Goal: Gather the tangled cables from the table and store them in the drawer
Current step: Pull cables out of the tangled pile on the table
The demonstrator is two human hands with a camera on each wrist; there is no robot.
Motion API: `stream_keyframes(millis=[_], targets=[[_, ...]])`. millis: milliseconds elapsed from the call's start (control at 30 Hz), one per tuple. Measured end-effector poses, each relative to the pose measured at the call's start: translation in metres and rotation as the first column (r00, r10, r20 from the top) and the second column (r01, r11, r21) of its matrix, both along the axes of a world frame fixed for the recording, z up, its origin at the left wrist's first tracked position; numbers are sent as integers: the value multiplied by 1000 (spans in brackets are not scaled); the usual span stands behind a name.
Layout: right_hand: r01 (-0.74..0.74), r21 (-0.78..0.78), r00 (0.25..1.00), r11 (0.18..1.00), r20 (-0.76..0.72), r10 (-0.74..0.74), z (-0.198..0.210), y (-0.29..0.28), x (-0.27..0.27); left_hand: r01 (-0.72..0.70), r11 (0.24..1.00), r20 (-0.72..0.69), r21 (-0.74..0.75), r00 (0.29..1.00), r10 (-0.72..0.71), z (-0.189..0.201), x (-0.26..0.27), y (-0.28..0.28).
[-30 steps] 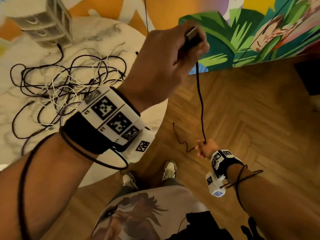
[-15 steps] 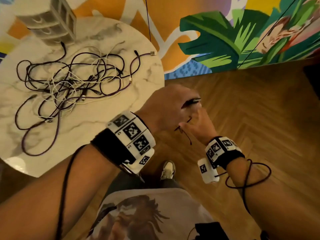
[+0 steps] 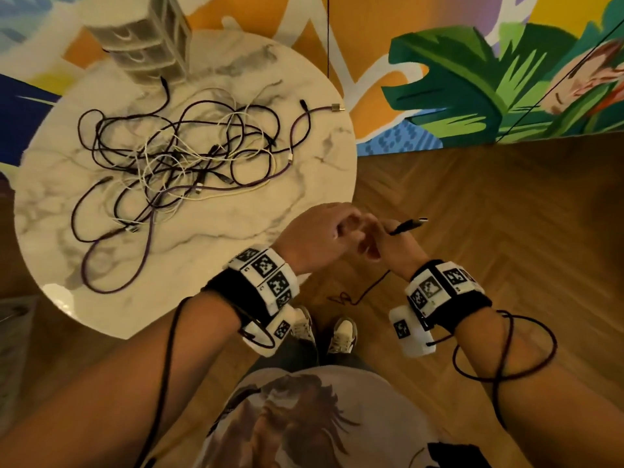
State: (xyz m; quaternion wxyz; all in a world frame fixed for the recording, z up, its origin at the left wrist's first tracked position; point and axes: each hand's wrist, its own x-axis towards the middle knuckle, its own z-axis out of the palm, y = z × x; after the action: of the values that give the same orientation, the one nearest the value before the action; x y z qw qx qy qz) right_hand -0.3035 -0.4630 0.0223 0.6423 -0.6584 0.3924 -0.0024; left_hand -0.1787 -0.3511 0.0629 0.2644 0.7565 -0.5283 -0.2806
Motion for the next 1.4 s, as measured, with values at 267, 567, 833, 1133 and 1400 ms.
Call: stream_keyframes(millis=[267,567,833,1133,1400], targets=[[53,84,996,995,-79,-46,-22,-5,46,-235,816,331,528,942,56,-100,154,65],[92,111,980,990,-184,-70,-31,-3,73,-291,924,427,250,889,164,-99,190,17],[116,158,982,981,-164,-90,-37,5,96,-106,980,500,167,866,8,-87,181,21],[155,304,984,940,-129,-120,-35,29,159,184,963,414,-195,906,-89,-50,128,69],[283,323,955,903,-11,-296,-22,20,159,244,969,280,36,929,-244,-94,150,88]])
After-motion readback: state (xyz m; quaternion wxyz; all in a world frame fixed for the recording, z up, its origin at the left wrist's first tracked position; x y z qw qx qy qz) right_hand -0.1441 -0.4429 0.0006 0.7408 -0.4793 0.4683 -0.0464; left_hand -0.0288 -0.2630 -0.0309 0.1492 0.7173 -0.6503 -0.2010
